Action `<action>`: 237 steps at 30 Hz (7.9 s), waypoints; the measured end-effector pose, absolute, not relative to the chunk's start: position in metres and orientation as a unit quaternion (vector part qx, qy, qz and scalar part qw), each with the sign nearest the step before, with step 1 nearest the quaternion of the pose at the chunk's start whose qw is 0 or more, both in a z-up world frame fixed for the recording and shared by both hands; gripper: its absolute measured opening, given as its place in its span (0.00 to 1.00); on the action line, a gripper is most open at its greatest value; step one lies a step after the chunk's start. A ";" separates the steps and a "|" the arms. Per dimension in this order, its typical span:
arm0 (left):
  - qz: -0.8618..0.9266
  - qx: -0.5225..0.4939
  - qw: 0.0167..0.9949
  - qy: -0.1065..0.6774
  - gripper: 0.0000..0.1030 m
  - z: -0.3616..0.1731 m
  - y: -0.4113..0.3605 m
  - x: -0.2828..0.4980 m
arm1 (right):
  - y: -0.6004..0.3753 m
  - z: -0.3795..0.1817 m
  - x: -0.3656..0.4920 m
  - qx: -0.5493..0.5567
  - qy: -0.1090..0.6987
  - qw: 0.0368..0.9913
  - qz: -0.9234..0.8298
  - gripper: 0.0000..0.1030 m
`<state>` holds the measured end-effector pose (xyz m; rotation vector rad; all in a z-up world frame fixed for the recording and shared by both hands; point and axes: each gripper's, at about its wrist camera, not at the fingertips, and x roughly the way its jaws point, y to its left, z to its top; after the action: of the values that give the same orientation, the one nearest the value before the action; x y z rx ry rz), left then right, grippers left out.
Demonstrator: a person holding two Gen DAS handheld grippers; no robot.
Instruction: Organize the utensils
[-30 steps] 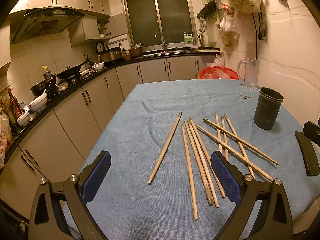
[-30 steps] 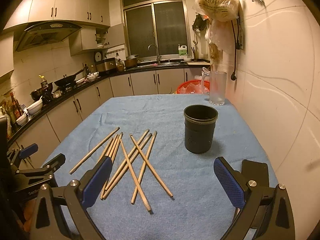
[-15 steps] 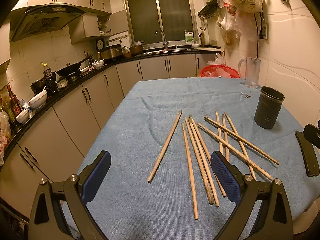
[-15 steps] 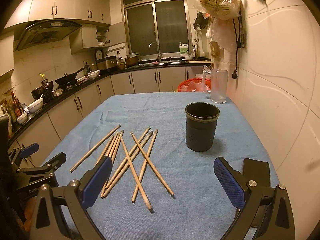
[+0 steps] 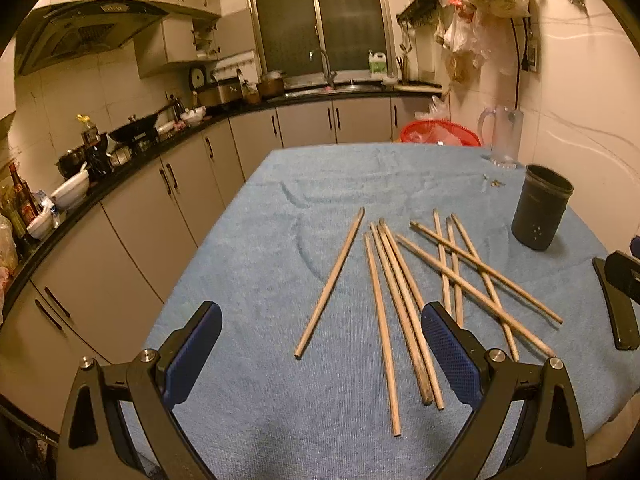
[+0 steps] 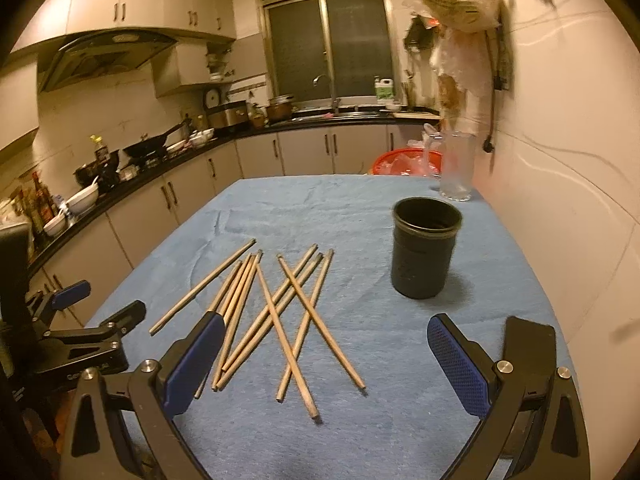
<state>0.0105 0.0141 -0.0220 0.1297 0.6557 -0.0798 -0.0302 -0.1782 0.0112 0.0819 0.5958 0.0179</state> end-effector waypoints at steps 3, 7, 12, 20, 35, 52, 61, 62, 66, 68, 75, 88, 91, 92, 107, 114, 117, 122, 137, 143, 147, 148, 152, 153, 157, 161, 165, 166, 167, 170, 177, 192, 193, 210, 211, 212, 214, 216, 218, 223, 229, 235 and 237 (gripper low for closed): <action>-0.051 0.071 0.933 0.349 0.97 -0.031 0.014 0.017 | -0.173 0.010 -0.019 0.029 0.310 0.950 0.027 0.98; -0.070 0.068 0.922 0.374 0.97 -0.041 0.017 0.025 | -0.167 0.009 0.008 0.023 0.348 0.935 0.067 0.73; -0.098 0.050 0.908 0.404 0.97 -0.040 0.035 0.038 | -0.162 0.010 0.059 0.025 0.406 0.906 0.115 0.50; -0.087 0.054 0.897 0.431 0.97 -0.030 0.060 0.062 | -0.147 -0.007 0.157 0.024 0.488 0.859 0.152 0.48; -0.097 0.031 0.882 0.459 0.72 -0.034 0.073 0.079 | -0.121 -0.067 0.248 -0.017 0.565 0.810 0.153 0.23; -0.125 0.054 0.844 0.518 0.63 -0.044 0.029 0.173 | -0.155 -0.019 0.193 0.064 0.485 0.858 0.160 0.07; -0.128 0.079 0.808 0.570 0.48 -0.061 -0.014 0.263 | -0.183 0.011 0.154 0.121 0.445 0.869 0.176 0.07; -0.128 0.079 0.805 0.575 0.43 -0.063 -0.016 0.267 | -0.186 0.009 0.152 0.124 0.444 0.870 0.177 0.07; -0.130 0.101 0.794 0.585 0.36 -0.074 -0.036 0.279 | -0.194 0.007 0.150 0.136 0.440 0.870 0.177 0.07; -0.125 0.113 0.790 0.590 0.26 -0.082 -0.042 0.283 | -0.197 0.006 0.149 0.142 0.439 0.869 0.177 0.07; -0.112 0.103 0.800 0.581 0.07 -0.077 -0.036 0.278 | -0.200 0.009 0.142 0.151 0.425 0.876 0.173 0.07; -0.134 0.016 0.908 0.398 0.07 0.048 0.031 0.148 | -0.194 0.057 0.080 0.125 0.315 0.930 0.143 0.07; -0.140 0.008 0.915 0.378 0.07 0.068 0.026 0.135 | -0.193 0.067 0.068 0.119 0.295 0.938 0.139 0.07; -0.140 0.006 0.918 0.372 0.07 0.073 0.028 0.129 | -0.193 0.069 0.066 0.119 0.292 0.939 0.139 0.07; -0.167 0.018 0.930 0.328 0.07 0.118 0.011 0.101 | -0.224 0.091 0.053 0.164 0.239 0.950 0.114 0.07; -0.191 0.017 0.924 0.330 0.07 0.130 -0.009 0.103 | -0.253 0.106 0.051 0.182 0.198 0.960 0.078 0.07; -0.206 0.017 0.923 0.326 0.07 0.138 -0.022 0.100 | -0.268 0.114 0.050 0.193 0.178 0.963 0.059 0.07; -0.238 0.017 0.917 0.320 0.07 0.154 -0.045 0.097 | -0.291 0.128 0.052 0.200 0.152 0.967 0.027 0.07; -0.306 0.014 0.901 0.307 0.07 0.205 -0.139 0.121 | -0.356 0.158 0.087 0.241 0.102 0.964 -0.037 0.07; -0.322 0.006 0.894 0.312 0.07 0.212 -0.171 0.141 | -0.376 0.148 0.111 0.248 0.111 0.961 -0.058 0.07; -0.323 0.008 0.890 0.320 0.07 0.204 -0.186 0.154 | -0.384 0.138 0.125 0.247 0.120 0.959 -0.066 0.07; -0.324 0.011 0.889 0.323 0.07 0.201 -0.189 0.156 | -0.386 0.135 0.128 0.248 0.124 0.959 -0.066 0.07; -0.315 0.029 0.888 0.335 0.07 0.181 -0.190 0.165 | -0.391 0.125 0.135 0.251 0.135 0.956 -0.063 0.07; -0.309 0.031 0.887 0.342 0.12 0.174 -0.187 0.170 | -0.392 0.124 0.134 0.252 0.136 0.956 -0.060 0.07; -0.290 0.031 0.871 0.396 0.24 0.135 -0.178 0.206 | -0.392 0.126 0.132 0.247 0.136 0.958 -0.052 0.07; -0.243 0.034 0.848 0.470 0.25 0.076 -0.181 0.270 | -0.391 0.126 0.132 0.251 0.140 0.957 -0.045 0.07; -0.231 0.031 0.808 0.541 0.25 0.014 -0.201 0.321 | -0.390 0.127 0.135 0.251 0.145 0.956 -0.038 0.07; -0.231 0.030 0.802 0.550 0.25 0.004 -0.208 0.328 | -0.390 0.127 0.136 0.248 0.145 0.957 -0.037 0.07; -0.228 0.029 0.793 0.564 0.25 -0.012 -0.216 0.338 | -0.389 0.127 0.137 0.247 0.146 0.957 -0.036 0.07; -0.235 0.014 0.770 0.593 0.25 -0.040 -0.233 0.353 | -0.389 0.127 0.140 0.242 0.150 0.958 -0.032 0.07; -0.200 0.022 0.760 0.618 0.24 -0.076 -0.270 0.375 | -0.384 0.129 0.144 0.230 0.154 0.961 -0.017 0.07; -0.207 0.028 0.843 0.496 0.07 0.016 -0.224 0.304 | -0.376 0.139 0.122 0.216 0.121 0.968 -0.034 0.07; -0.209 0.024 0.850 0.482 0.07 0.031 -0.216 0.295 | -0.375 0.141 0.121 0.212 0.117 0.969 -0.037 0.07; -0.257 -0.021 0.898 0.358 0.07 0.154 -0.165 0.220 | -0.367 0.127 0.120 0.205 0.116 0.970 -0.059 0.07; -0.261 -0.023 0.898 0.352 0.07 0.159 -0.165 0.217 | -0.368 0.126 0.120 0.205 0.116 0.970 -0.060 0.07; -0.266 -0.024 0.899 0.348 0.07 0.164 -0.164 0.212 | -0.368 0.124 0.121 0.205 0.118 0.970 -0.061 0.07; -0.280 -0.033 0.898 0.338 0.07 0.174 -0.163 0.204 | -0.370 0.122 0.124 0.206 0.121 0.969 -0.062 0.07; -0.299 -0.040 0.895 0.328 0.07 0.185 -0.164 0.195 | -0.370 0.119 0.125 0.207 0.124 0.968 -0.063 0.07; -0.315 -0.043 0.890 0.326 0.07 0.189 -0.166 0.190 | -0.371 0.116 0.127 0.208 0.128 0.968 -0.064 0.07; -0.336 -0.025 0.876 0.345 0.07 0.178 -0.186 0.184 | -0.372 0.107 0.131 0.212 0.141 0.965 -0.064 0.07; -0.333 -0.003 0.863 0.380 0.07 0.141 -0.208 0.184 | -0.373 0.091 0.135 0.219 0.169 0.959 -0.059 0.07; -0.318 0.017 0.857 0.406 0.07 0.115 -0.216 0.187 | -0.374 0.077 0.139 0.232 0.200 0.951 -0.038 0.10; -0.311 0.018 0.857 0.410 0.07 0.109 -0.215 0.189 | -0.374 0.076 0.138 0.234 0.204 0.950 -0.035 0.10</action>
<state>0.1893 -0.2154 0.1093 0.0388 0.8624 -0.6526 0.1380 -0.3738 0.0756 0.4766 0.4158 -0.0712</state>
